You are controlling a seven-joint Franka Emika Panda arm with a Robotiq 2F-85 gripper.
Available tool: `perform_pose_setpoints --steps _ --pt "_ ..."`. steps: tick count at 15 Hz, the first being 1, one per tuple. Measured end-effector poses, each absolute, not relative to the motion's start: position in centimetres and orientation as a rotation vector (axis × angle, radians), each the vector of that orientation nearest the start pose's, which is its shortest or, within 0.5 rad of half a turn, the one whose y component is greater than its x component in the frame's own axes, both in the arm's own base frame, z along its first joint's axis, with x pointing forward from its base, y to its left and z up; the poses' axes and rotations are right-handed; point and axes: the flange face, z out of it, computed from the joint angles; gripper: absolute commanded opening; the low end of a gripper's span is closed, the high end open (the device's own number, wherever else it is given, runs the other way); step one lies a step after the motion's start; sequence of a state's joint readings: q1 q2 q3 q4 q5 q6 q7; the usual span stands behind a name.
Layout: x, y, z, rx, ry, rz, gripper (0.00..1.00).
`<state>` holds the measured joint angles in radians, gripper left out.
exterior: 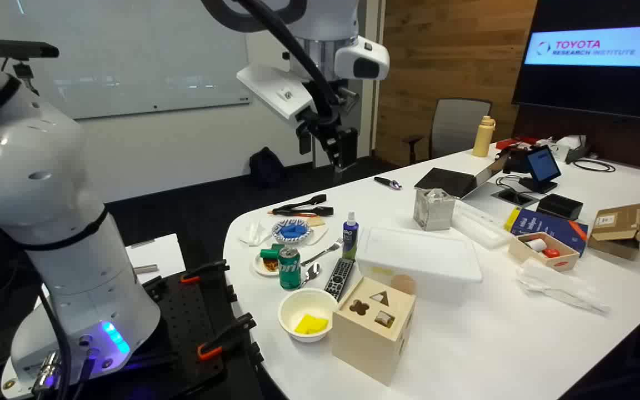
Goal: Take the lid off of the plastic container
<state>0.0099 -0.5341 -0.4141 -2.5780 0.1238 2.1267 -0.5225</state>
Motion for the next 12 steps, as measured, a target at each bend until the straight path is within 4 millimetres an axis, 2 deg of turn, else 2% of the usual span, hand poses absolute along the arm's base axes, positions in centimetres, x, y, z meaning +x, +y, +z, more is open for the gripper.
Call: perform_pose_setpoints --steps 5,7,9,12 --pt "36.2 -14.8 43.1 -2.864 -0.149 -0.238 1.0" --pt "36.9 -14.4 42.7 -2.879 -0.16 -0.253 1.0" --pt "38.4 -13.4 41.4 -2.911 -0.191 -0.294 1.0" --pt "41.5 -11.0 37.5 -2.954 -0.322 -0.359 1.0"
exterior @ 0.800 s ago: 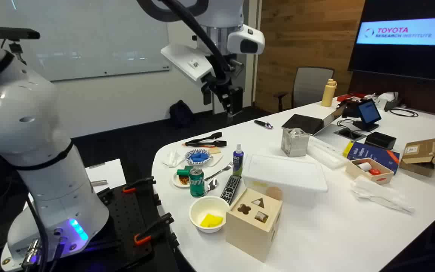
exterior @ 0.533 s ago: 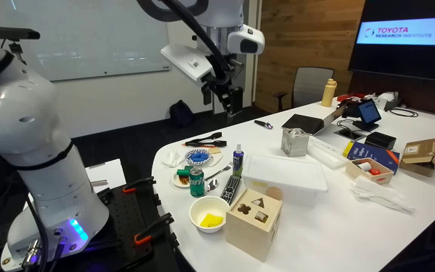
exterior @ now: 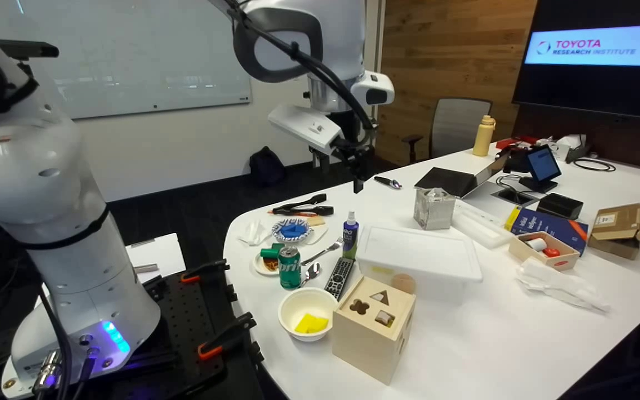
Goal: Take the lid off of the plastic container
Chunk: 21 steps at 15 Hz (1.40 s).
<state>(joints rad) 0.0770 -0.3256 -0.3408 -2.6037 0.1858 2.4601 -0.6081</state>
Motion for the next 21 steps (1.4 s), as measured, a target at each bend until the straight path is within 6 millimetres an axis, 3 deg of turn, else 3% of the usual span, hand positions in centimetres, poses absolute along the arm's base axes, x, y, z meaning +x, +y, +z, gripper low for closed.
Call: perform_pose_setpoints --steps 6,10,16,21 --pt "45.9 -4.7 28.3 -3.014 -0.646 -0.413 1.0" --pt "47.4 -1.2 24.4 -3.079 -0.906 -0.565 1.0" --pt "47.8 -0.6 18.7 -3.155 -1.063 -0.738 1.0" --pt "50.0 2.2 16.1 -3.154 -1.184 -0.747 1.0"
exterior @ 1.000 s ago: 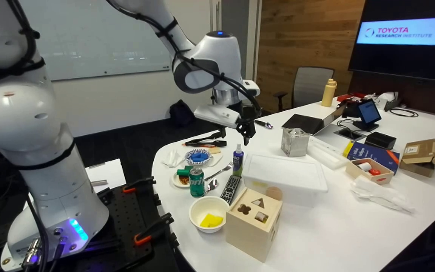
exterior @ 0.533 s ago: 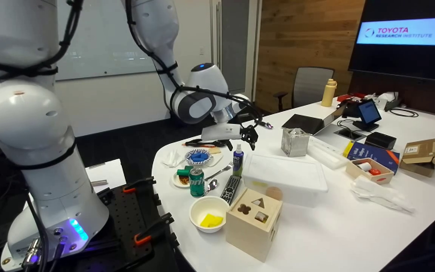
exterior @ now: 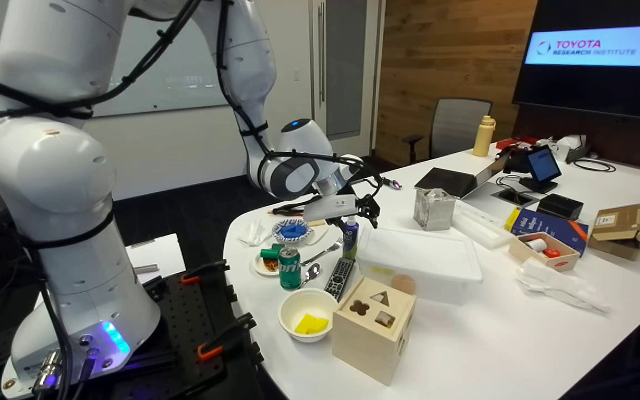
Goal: Take the lid off of the plastic container
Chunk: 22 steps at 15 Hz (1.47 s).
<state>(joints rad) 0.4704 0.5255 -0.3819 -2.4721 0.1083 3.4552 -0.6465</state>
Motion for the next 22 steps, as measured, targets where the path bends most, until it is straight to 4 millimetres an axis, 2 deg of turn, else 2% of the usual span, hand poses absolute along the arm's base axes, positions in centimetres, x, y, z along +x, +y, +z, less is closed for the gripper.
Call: perform_pose_setpoints --steps 5,12,19,20,21,22 --pt "51.1 4.2 13.9 -3.156 -1.196 -0.736 1.0" --pt "51.1 4.0 11.4 -3.203 -1.138 -0.685 1.0" --pt "52.0 4.0 9.0 -3.21 -1.139 -0.664 1.0" --pt "52.2 3.9 8.7 -3.21 -1.137 -0.663 0.75" --pt "52.4 3.8 8.4 -3.21 -1.14 -0.661 0.74" --pt "52.6 3.8 8.2 -3.21 -1.142 -0.659 0.65"
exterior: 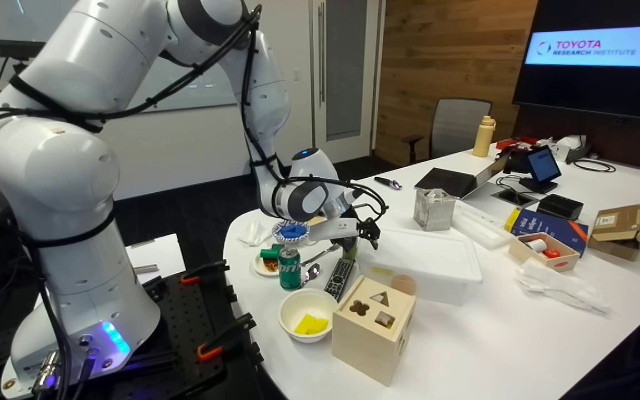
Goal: Take the lid off of the plastic container
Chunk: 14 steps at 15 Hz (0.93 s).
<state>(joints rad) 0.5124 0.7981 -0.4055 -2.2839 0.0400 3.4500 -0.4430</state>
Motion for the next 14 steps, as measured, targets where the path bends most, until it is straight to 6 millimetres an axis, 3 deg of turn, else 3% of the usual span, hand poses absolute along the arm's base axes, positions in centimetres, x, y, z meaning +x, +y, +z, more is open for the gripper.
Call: perform_pose_setpoints --steps 5,10,14 --pt "53.2 3.2 7.4 -3.204 -1.159 -0.652 0.28" --pt "54.4 3.1 7.8 -3.161 -1.177 -0.655 0.15" --pt "56.0 2.8 9.0 -3.104 -1.146 -0.502 0.07"
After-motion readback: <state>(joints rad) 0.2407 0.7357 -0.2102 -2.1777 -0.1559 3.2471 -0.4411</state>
